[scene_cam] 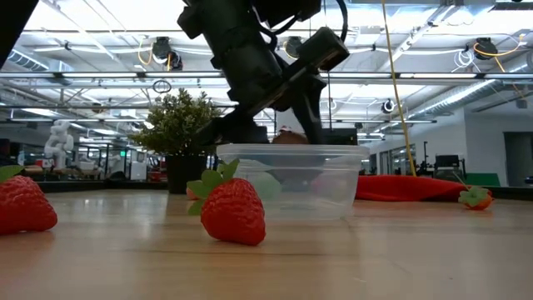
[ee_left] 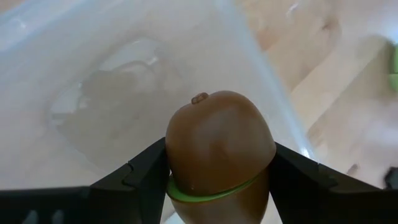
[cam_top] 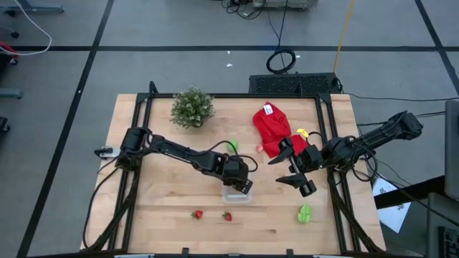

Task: Pick and placing Produce into tupperware
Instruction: Put the brown kiwi into the transparent bin, then put the left pink peach into the transparent bin

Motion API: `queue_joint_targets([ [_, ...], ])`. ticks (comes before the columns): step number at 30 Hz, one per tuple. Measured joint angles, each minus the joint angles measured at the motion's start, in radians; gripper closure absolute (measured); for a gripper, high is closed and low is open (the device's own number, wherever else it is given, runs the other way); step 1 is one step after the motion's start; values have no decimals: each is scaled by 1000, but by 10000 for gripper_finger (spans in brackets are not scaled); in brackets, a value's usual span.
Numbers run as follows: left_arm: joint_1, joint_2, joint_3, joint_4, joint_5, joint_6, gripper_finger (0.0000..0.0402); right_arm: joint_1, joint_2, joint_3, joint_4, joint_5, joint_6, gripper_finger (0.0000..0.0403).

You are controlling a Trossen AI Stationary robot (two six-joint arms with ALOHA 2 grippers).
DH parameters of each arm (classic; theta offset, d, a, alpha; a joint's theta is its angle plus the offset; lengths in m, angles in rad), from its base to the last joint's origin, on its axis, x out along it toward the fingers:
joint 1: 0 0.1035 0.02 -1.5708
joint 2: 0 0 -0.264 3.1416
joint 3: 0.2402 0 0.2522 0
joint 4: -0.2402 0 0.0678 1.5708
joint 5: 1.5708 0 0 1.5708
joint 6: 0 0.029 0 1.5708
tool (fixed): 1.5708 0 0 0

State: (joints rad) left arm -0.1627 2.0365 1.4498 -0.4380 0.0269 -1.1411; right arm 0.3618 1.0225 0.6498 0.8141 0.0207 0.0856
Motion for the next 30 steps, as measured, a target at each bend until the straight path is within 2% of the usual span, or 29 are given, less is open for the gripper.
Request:
queue_joint_targets([
  [12,12,0,0,16,19,19,134,0,0,0,-3,0,7,161],
  [19,12,-10,0,7,21,31,131,0,0,0,-3,0,7,161],
  [25,9,-65,0,-27,8,48,131,0,0,0,-4,0,7,161],
  [30,-17,-165,0,-119,-68,49,130,0,0,0,-4,0,7,161],
])
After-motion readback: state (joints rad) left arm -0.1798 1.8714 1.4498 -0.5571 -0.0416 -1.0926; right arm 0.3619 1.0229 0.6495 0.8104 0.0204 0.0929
